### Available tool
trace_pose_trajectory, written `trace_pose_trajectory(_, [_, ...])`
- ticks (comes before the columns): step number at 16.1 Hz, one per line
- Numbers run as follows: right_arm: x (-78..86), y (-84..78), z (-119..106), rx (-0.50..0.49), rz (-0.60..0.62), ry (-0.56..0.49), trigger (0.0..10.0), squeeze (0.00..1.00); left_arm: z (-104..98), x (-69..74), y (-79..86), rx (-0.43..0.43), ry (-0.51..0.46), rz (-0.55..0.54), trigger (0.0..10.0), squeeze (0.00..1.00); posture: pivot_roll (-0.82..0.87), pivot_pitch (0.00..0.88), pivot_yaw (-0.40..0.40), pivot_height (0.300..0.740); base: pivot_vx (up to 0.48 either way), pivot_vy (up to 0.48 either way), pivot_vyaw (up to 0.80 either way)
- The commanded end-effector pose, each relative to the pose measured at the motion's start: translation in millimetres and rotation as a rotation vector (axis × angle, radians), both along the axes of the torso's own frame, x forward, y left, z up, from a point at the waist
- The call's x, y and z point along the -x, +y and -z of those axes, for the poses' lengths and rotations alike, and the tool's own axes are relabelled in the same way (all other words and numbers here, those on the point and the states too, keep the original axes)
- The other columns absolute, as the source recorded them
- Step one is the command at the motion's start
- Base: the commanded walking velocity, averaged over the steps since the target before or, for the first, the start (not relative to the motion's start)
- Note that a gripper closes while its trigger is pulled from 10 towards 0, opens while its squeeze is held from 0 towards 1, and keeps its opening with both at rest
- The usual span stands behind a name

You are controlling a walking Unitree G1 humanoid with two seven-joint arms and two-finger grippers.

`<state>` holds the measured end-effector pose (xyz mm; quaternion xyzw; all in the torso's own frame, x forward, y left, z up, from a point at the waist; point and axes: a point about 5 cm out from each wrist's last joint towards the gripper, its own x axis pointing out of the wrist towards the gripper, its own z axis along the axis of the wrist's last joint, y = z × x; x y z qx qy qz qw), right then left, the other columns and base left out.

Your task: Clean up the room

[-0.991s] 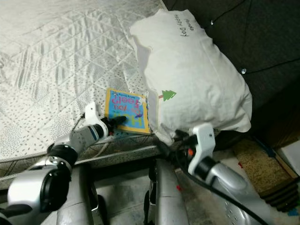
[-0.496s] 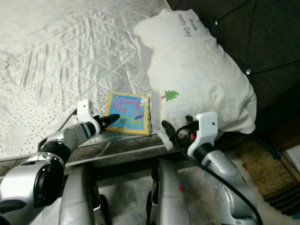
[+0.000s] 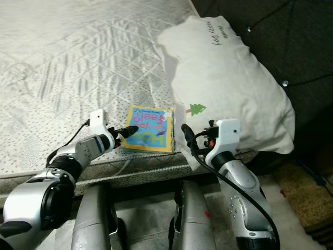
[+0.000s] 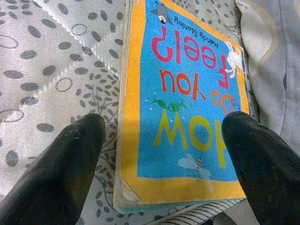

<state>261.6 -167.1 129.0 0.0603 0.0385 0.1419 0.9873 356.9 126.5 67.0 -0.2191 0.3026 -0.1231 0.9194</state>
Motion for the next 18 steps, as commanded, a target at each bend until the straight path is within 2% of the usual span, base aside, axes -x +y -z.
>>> trace_pose_trajectory(1, [4.1, -4.7, 4, 0.015, 0.038, 0.006, 10.0, 0.0, 9, 4.8, 5.1, -0.032, 0.029, -0.029, 10.0, 1.0, -0.09, 0.086, 0.009, 0.561, 0.0, 0.0, 0.0])
trace_pose_trajectory(4, [17.0, -12.6, 9, 0.048, 0.112, 0.016, 10.0, 0.0, 15, 8.8, 16.0, -0.07, 0.04, -0.056, 10.0, 1.0, -0.11, 0.139, -0.001, 0.561, 0.0, 0.0, 0.0])
trace_pose_trajectory(6, [24.8, -13.2, 13, 0.057, 0.117, 0.036, 10.0, 0.0, 15, 9.0, 19.3, -0.077, 0.042, -0.057, 10.0, 1.0, -0.11, 0.16, -0.005, 0.561, 0.0, 0.0, 0.0])
trace_pose_trajectory(7, [30.3, -13.2, 13, 0.057, 0.128, 0.039, 10.0, 0.0, 18, 11.0, 20.5, -0.08, 0.055, -0.052, 10.0, 0.92, -0.13, 0.179, -0.008, 0.561, 0.0, 0.0, 0.0])
trace_pose_trajectory(8, [32.4, -13.4, 12, 0.072, 0.142, 0.034, 10.0, 0.0, 21, 12.8, 20.1, -0.116, 0.056, -0.038, 10.0, 0.0, -0.13, 0.19, -0.009, 0.561, 0.0, 0.0, 0.0])
trace_pose_trajectory(11, [36.5, -19.0, 9, 0.097, 0.192, 0.028, 10.0, 0.0, 25, 16.2, 12.7, -0.126, 0.07, 0.007, 10.0, 0.0, -0.16, 0.208, -0.013, 0.561, 0.0, 0.0, 0.0])
trace_pose_trajectory(15, [37.9, -26.8, 5, 0.125, 0.234, 0.017, 10.0, 0.0, 29, 19.7, -10.9, -0.128, 0.088, 0.08, 10.0, 0.0, -0.18, 0.212, -0.016, 0.561, 0.0, 0.0, 0.0])
trace_pose_trajectory(18, [36.4, -27.3, 3, 0.132, 0.242, 0.01, 10.0, 0.0, 30, 21.5, -20.6, -0.122, 0.088, 0.116, 10.0, 0.0, -0.17, 0.208, -0.016, 0.561, 0.0, 0.0, 0.0])
